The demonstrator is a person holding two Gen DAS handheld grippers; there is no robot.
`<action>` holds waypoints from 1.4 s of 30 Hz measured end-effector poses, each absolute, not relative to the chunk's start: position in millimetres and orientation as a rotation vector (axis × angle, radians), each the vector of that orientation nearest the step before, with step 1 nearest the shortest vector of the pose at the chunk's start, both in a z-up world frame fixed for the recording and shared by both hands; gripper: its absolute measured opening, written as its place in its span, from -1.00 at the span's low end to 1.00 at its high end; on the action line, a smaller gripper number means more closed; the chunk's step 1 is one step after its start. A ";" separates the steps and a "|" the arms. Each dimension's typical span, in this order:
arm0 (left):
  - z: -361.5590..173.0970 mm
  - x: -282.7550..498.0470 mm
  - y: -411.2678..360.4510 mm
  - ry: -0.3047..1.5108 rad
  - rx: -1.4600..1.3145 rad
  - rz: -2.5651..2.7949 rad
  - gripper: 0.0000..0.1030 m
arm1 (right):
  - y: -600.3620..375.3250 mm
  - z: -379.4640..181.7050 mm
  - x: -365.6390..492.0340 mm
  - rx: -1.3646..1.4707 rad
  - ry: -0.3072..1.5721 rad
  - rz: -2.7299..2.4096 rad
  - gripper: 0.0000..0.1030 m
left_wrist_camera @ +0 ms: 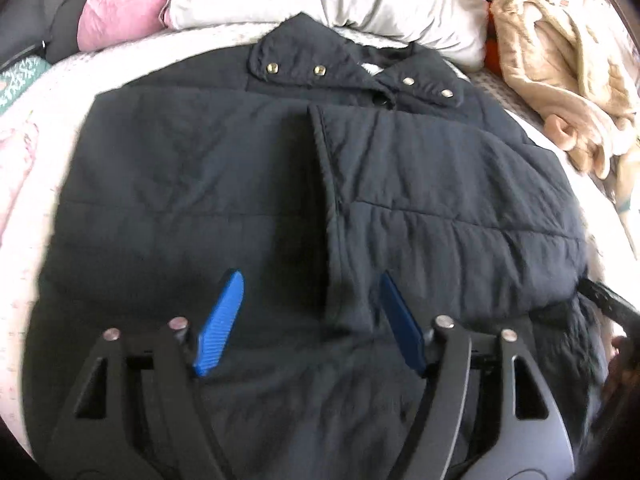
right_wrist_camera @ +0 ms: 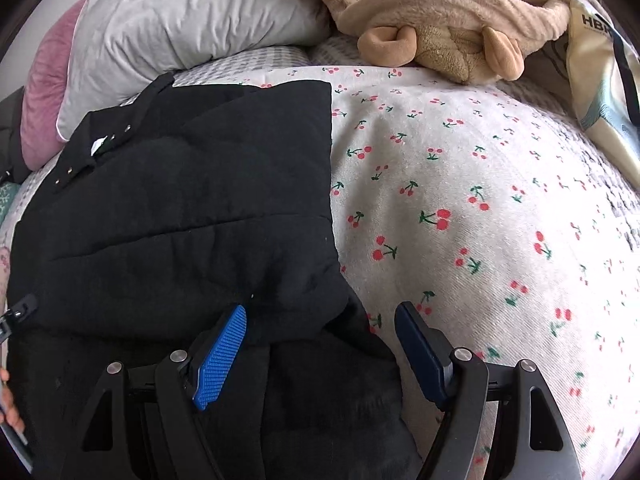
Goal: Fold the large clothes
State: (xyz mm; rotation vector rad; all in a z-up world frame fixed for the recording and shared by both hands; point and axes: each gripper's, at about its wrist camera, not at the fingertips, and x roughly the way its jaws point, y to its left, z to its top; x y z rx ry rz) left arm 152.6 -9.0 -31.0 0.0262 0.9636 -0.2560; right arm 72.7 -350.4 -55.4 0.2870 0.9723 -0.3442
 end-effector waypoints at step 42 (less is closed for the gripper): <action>-30.8 -21.6 208.7 1.172 -0.133 -0.229 0.98 | -301.8 -13.8 -128.5 0.363 1.136 -0.160 0.92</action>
